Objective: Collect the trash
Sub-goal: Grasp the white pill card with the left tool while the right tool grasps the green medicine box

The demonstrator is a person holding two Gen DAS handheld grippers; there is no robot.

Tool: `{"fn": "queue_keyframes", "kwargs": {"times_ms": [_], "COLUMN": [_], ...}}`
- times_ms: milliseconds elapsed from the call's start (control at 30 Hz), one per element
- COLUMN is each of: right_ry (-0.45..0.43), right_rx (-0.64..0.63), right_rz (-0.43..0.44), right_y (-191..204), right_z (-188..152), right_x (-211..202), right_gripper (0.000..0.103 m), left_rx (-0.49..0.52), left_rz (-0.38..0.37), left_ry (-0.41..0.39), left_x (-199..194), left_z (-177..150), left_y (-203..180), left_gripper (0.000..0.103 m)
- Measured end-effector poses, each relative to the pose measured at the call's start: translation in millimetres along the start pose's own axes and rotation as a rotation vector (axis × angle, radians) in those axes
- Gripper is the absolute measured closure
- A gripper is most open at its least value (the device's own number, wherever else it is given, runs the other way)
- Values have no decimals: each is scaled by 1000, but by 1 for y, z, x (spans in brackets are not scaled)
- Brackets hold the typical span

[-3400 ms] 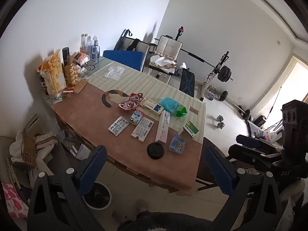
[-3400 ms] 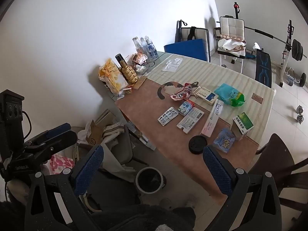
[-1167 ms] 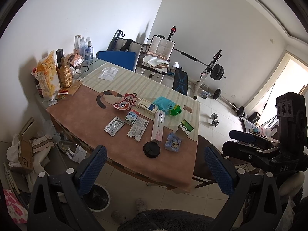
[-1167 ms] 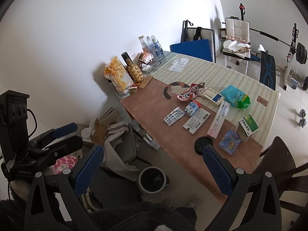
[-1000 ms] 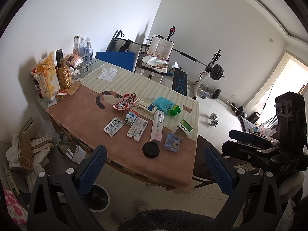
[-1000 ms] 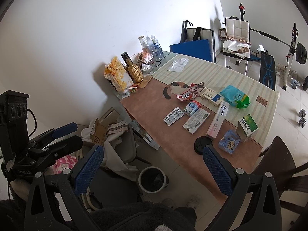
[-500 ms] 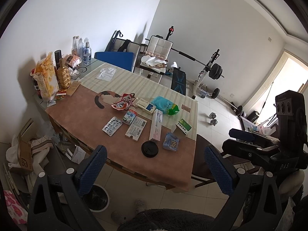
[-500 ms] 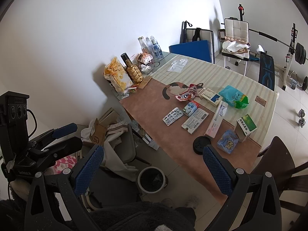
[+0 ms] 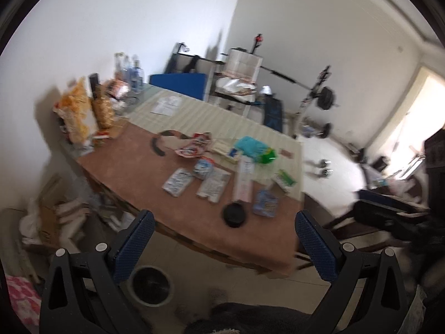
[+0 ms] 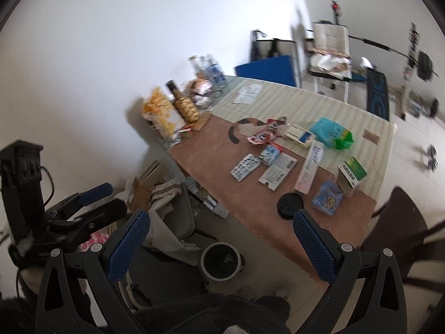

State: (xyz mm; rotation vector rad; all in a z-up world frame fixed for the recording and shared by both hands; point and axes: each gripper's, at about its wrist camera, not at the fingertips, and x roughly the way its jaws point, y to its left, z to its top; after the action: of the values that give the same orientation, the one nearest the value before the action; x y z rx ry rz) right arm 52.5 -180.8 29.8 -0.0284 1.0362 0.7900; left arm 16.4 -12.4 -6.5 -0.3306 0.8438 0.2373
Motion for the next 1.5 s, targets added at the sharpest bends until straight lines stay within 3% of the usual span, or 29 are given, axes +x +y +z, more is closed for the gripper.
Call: {"fn": "queue_keyframes", "kwargs": {"times_ms": [133,267,367,533,633,733,867,1067,1133,1167,1233,1267,1500], "right_ry": [-3,55,127,306,390,462,583,661,663,664,657,649,597], "right_rx": [150,266,278,271,221,157,37,4,20,31,44,55,109], "right_rz": [-154,-320,-450,-533,-552,-547,-553,-539,-525,-516,-507,-500,-477], "right_y": [-45,-117,-173,-269,-304,-323,-339,-354,-358,-359,-361,-363,-367], "right_z": [-1,8,20,45,59,69,73,70,70,70,70,70,77], "right_x": [19,60,105,197,248,292,349,391,394,395,396,394,369], "right_gripper": [0,0,0,0,0,0,0,1,10,14,15,16,18], "left_rx": [59,88,126,160,205,291,348,373,351,326,272,260,209], "left_rz": [207,284,321,326,318,263,202,188,173,153,102,101,127], "left_ry": [32,127,237,419,521,640,737,817,824,832,841,831,784], "left_x": [61,138,216,329,396,454,510,549,552,551,547,543,519], "left_z": [7,11,15,22,23,22,13,2,2,3,5,6,3], "left_y": [-3,3,1,0,-6,-14,-23,-21,-16,-12,-6,-5,0], "left_gripper": [0,0,0,0,0,1,1,2,3,6,26,30,30]}}
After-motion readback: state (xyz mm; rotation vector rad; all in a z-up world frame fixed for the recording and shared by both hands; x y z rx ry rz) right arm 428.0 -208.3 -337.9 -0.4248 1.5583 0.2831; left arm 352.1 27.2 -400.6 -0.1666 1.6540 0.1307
